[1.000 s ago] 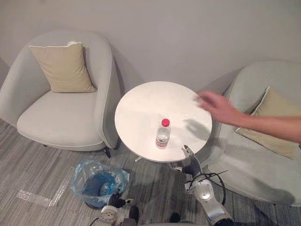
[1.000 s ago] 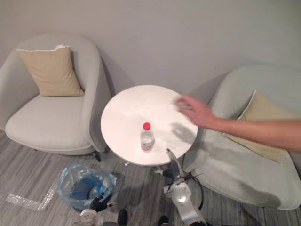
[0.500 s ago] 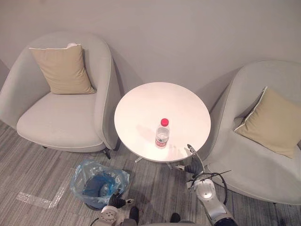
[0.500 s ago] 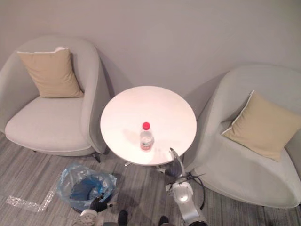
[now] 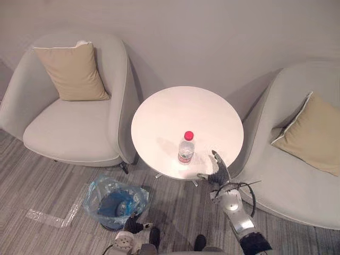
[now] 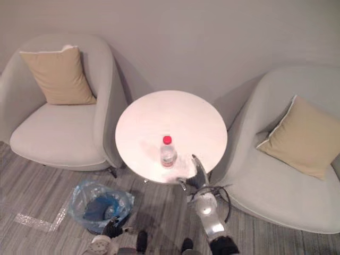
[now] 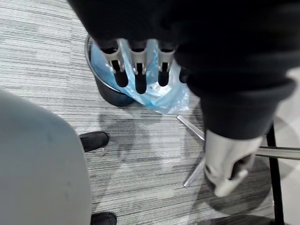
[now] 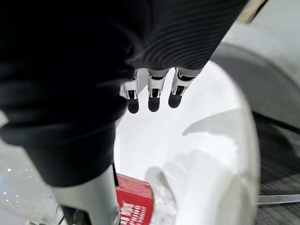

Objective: Gather rubbish on tea table into small bin, then transfer packed bag to large trash can.

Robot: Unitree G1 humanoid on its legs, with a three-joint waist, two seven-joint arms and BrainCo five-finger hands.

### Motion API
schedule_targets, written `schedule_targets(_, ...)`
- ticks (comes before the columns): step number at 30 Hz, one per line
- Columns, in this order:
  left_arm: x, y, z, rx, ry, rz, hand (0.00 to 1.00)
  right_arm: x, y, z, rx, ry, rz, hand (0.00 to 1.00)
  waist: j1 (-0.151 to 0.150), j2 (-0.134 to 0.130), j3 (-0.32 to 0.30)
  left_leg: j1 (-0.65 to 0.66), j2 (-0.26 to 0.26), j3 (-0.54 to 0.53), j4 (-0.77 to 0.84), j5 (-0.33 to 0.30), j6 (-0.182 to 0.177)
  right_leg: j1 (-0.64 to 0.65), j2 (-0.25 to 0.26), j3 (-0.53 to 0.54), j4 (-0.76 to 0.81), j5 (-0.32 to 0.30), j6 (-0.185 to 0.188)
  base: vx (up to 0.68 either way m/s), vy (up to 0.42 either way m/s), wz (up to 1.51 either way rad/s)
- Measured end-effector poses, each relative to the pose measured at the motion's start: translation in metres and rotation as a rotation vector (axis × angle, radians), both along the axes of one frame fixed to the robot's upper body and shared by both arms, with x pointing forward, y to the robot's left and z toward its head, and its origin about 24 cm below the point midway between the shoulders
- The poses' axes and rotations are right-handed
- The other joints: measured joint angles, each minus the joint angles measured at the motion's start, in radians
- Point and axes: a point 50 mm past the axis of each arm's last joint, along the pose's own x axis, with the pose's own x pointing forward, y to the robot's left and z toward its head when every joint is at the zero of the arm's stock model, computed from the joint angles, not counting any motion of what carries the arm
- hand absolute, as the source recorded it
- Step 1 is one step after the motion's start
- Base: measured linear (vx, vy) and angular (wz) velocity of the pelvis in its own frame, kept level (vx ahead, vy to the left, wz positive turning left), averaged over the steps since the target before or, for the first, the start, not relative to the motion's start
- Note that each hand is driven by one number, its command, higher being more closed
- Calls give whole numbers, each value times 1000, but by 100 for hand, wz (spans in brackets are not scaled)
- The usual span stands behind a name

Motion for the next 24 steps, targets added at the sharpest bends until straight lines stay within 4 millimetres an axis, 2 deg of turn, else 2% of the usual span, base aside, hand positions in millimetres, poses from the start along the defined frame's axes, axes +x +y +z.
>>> schedule_targets(11,14,0,7,-23,-71,41,0,40,7,32,16,-96,8,0,21,14,73,-51,-5,-43,0,11,0,-29,-4,-37,4,0,0,-11,-4,12)
schedule_targets(17,20,-1,11,-32,-100,46,0,51,14,43,26,-123,30,0,39,20,103,-57,-5,-55,0,11,0,-32,-5,-43,13,-3,-4,0,-1,8)
schedule_targets(18,21,-2,11,-33,-104,46,0,54,16,45,21,-127,37,100,43,21,104,-65,-4,-56,0,12,-1,-43,-5,-43,20,-4,-5,-3,0,6)
schedule_targets(24,29,-2,16,-46,-146,55,0,67,22,64,13,-185,40,100,56,22,145,-69,-8,-73,2,15,2,-44,-10,-46,32,-5,-4,-17,3,7)
